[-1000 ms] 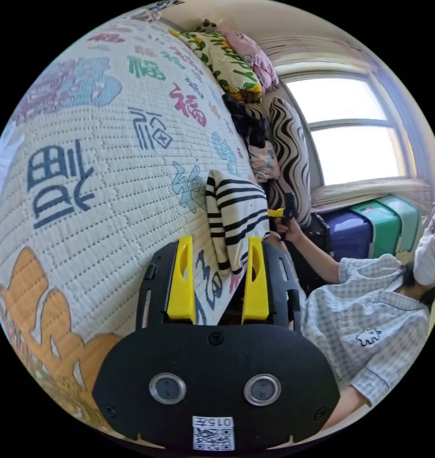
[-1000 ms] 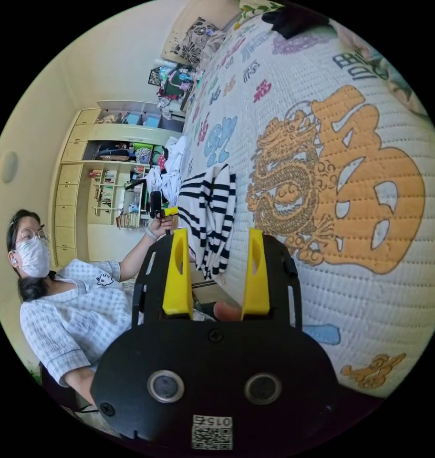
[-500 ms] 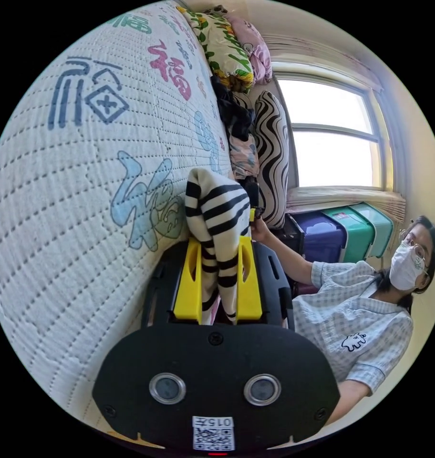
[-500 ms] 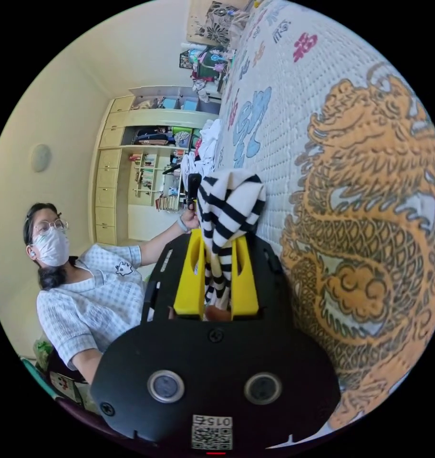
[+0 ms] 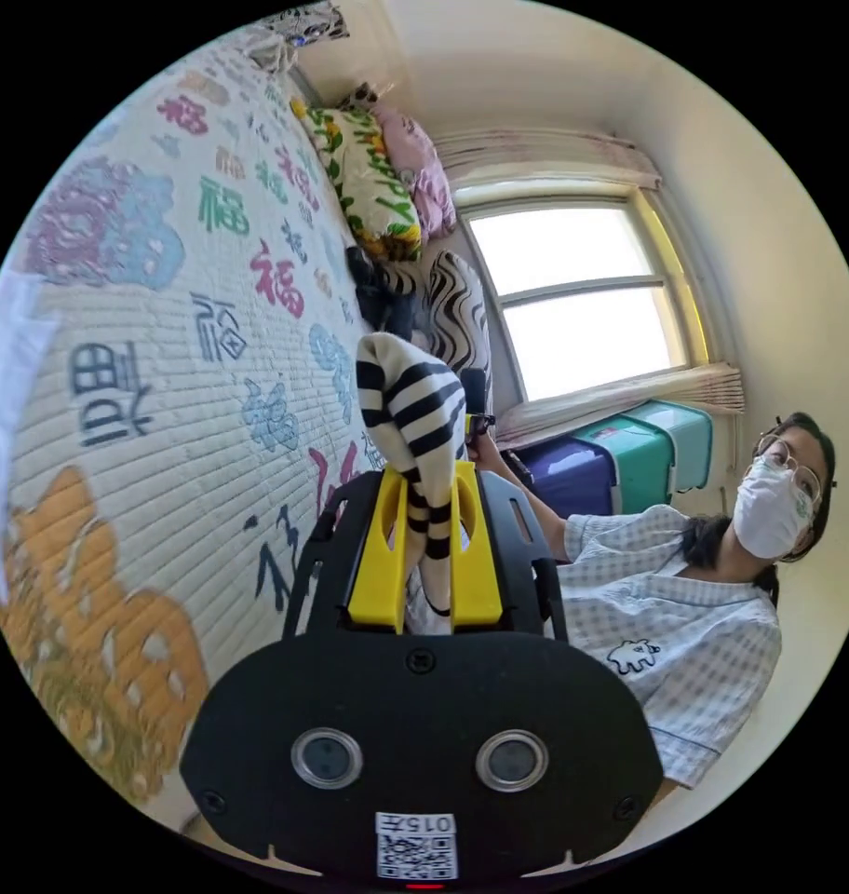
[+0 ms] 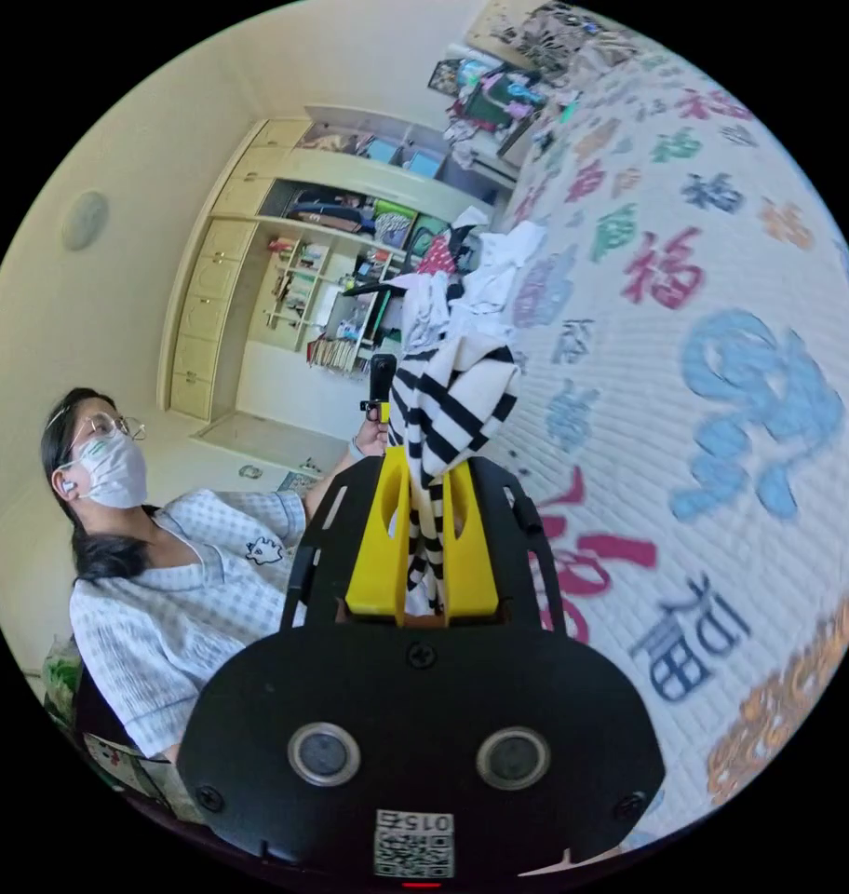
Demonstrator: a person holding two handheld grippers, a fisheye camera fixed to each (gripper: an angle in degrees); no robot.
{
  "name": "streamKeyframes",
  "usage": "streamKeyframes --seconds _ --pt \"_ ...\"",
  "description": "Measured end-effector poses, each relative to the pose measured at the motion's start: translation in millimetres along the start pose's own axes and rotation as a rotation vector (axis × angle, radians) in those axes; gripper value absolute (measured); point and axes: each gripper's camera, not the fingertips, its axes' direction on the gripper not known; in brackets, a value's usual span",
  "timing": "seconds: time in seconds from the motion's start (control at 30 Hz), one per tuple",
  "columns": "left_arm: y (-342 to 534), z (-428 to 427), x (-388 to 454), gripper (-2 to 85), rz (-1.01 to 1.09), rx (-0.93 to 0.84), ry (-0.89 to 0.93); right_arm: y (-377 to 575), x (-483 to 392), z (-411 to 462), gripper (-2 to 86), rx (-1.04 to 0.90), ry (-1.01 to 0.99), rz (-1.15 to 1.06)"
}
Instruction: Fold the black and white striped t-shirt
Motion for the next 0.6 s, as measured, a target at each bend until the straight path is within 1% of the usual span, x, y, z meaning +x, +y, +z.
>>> streamKeyframes --seconds 0.03,0.07,0.13,0.2,0.23,0.3,0.33,0.4,0.43,0.5,0.6 --pt "7 -35 12 7.0 0.004 0.033 -0.019 -11 -5 14 5.9 -0.016 -0.007 -0.014" --pt "11 -52 18 7.0 0.006 0.051 -0.031 -34 -14 43 5.9 -0.052 -0.023 -0.042" --pt "32 -121 39 7.1 0.012 0.121 -0.093 -68 -27 91 5.9 -0.108 -0.044 -0.087" --pt "51 -171 48 7.1 -0.005 0.163 -0.145 -107 -38 162 5.8 -0.18 -0.062 -0.126" --pt "65 -201 49 7.1 -0.024 0.183 -0.17 -116 -40 180 5.8 -0.196 -0.063 -0.13" --pt "86 -248 44 7.1 -0.078 0.213 -0.2 -144 -41 259 5.8 -0.248 -0.071 -0.131" --pt "99 -277 37 7.1 -0.123 0.23 -0.213 -149 -40 279 5.8 -0.257 -0.074 -0.126" --pt "117 -316 24 7.0 -0.2 0.24 -0.24 -168 -28 354 5.7 -0.282 -0.095 -0.079" --pt "128 -338 15 7.0 -0.249 0.252 -0.26 -171 -24 372 5.7 -0.287 -0.1 -0.064" --pt "141 -364 1 6.9 -0.316 0.272 -0.29 -183 -8 437 5.6 -0.3 -0.099 0.0" --pt "155 -391 -20 6.8 -0.388 0.312 -0.32 -194 10 497 5.5 -0.286 -0.06 0.065"
